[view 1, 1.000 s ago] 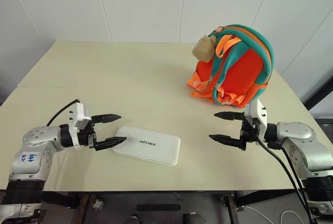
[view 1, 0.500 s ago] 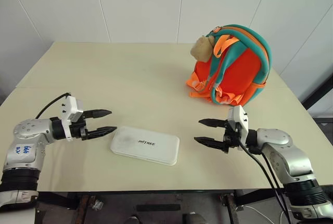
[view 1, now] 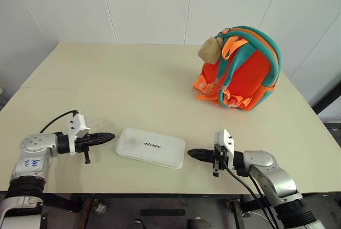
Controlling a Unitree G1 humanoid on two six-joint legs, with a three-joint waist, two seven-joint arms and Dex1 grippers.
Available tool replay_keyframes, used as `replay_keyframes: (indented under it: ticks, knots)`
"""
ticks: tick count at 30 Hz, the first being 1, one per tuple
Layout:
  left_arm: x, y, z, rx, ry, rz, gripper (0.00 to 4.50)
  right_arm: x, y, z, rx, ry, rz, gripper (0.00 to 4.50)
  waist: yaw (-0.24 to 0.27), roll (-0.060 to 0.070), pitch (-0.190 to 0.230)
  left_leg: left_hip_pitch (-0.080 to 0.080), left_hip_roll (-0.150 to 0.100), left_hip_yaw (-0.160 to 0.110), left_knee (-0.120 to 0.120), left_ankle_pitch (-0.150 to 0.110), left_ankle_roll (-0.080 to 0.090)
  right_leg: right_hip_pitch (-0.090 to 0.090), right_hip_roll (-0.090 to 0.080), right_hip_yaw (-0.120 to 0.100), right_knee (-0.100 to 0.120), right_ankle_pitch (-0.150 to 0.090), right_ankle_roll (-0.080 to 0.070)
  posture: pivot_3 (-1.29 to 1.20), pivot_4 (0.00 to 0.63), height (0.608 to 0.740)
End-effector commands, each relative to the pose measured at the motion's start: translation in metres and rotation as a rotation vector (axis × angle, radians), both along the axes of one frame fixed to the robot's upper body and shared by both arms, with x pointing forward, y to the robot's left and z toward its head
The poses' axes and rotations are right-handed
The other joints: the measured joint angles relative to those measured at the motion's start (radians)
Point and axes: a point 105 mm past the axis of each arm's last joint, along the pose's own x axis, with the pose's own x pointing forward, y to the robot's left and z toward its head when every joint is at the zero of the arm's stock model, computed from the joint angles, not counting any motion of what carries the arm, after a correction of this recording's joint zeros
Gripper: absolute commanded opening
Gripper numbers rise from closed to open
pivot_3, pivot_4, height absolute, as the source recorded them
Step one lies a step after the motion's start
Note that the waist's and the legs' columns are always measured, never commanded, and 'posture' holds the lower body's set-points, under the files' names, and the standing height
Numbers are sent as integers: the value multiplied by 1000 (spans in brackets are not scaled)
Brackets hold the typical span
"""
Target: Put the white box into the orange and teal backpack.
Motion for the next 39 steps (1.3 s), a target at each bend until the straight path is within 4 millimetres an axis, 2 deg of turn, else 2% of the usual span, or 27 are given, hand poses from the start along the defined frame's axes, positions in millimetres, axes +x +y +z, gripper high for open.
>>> replay_keyframes:
  ticks: [1, 7, 17, 22, 31, 34, 36, 39]
  knots:
    - [1, -13, 4, 21, -30, -50, 16, -6, 11, 9, 19, -50, 29, 0, -3, 0, 0, 0, 0, 0, 0, 0, 0, 0, 0, 0, 0, 0, 0, 0, 150, 740]
    - [2, -22, 1, 7, -27, -68, 16, -2, 12, 13, 25, -69, 16, 0, -4, 0, 0, 0, 0, 0, 0, 0, 0, 0, 0, 0, 0, 0, 0, 0, 150, 740]
    - [-3, -53, 3, -49, -29, -139, 16, 31, -34, 25, -83, -130, -48, 0, 0, 0, 0, 0, 0, 0, 1, 0, 0, 1, 0, 0, 0, 0, 1, 0, 150, 740]
    - [-3, -61, 3, -61, -32, -144, 16, 30, -41, 21, -107, -107, -31, 0, -3, 0, 0, 0, 0, 0, 1, 0, 0, 0, 0, 0, 0, 0, 1, 0, 150, 740]
    - [1, -60, -4, -46, -13, -101, 16, 30, -49, 14, -105, -89, -72, 0, -8, 0, 0, 0, 0, 0, 2, 0, 0, 1, 0, 0, 0, 1, 1, 0, 150, 740]
    - [4, -52, -13, -18, 34, -50, 0, 37, -53, 24, -83, -125, -105, 555, -9, 0, 0, 0, 0, 0, 2, 0, 0, 1, 0, 0, 0, 1, 1, 0, 150, 740]
    - [6, -49, -17, -5, 55, -18, 0, 39, -55, 26, -88, -132, -108, 1168, -10, 0, 0, 0, 0, 0, 2, 0, 0, 1, 0, 0, 0, 1, 1, 0, 150, 740]
    - [12, -41, -18, 30, 64, 49, 565, 42, -60, 31, -96, -140, -115, 2151, -10, 0, 0, 0, 0, 0, 2, 0, 0, 1, 0, 0, 0, 1, 1, 0, 150, 740]
